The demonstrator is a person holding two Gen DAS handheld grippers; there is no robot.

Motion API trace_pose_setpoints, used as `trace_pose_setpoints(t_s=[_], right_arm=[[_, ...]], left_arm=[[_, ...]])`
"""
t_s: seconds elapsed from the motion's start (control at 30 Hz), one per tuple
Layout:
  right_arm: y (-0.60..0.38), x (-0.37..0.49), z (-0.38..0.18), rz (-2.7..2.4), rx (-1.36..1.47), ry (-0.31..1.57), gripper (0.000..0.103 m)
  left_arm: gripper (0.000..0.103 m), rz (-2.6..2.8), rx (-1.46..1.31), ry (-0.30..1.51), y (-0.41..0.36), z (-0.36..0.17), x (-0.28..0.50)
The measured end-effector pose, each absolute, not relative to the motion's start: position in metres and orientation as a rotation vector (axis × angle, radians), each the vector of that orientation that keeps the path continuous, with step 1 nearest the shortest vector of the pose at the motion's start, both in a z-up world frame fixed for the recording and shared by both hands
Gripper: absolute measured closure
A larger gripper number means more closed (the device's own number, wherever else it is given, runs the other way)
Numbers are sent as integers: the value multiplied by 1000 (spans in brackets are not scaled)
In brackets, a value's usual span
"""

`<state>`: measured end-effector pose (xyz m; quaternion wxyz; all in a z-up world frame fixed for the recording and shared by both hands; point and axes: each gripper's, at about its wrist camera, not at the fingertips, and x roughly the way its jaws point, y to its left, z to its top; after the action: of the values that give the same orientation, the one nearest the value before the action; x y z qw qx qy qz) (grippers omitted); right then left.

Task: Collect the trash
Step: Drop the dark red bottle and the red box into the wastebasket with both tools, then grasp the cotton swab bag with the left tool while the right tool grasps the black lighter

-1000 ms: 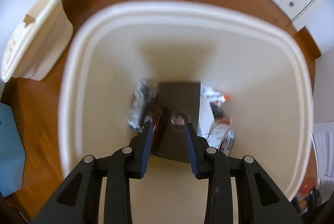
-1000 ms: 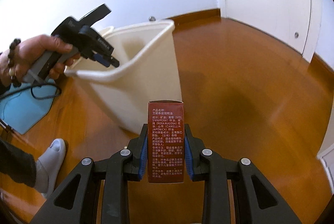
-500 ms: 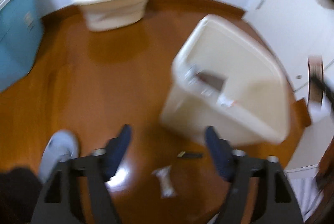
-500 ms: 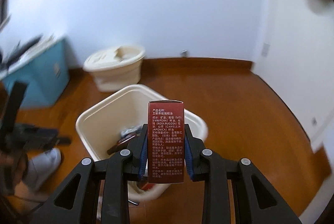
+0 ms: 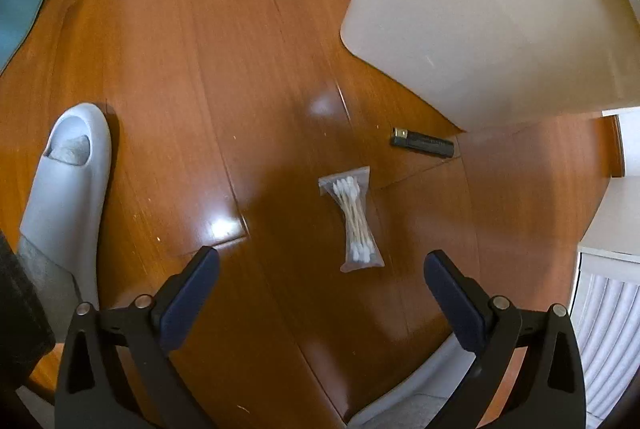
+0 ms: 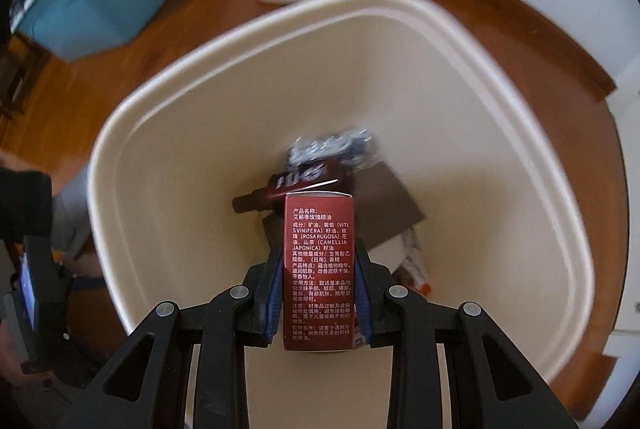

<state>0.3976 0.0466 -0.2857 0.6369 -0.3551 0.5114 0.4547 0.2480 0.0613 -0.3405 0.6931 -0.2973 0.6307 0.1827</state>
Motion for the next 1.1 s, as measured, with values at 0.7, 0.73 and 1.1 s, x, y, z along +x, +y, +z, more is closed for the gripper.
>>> trace_pose_setpoints(t_s=[0.7,0.73,1.1], right_arm=[[-209,334,-222,558,14,768,34],[-216,328,-236,530,1,786,34],[-214,270,-352,574,-172,969,34]], left_arm=[[0,417,-664,1491,18,-442,277],[0,428,-658,1494,17,-445,278],[12,468,-489,1565,-5,-474,288]])
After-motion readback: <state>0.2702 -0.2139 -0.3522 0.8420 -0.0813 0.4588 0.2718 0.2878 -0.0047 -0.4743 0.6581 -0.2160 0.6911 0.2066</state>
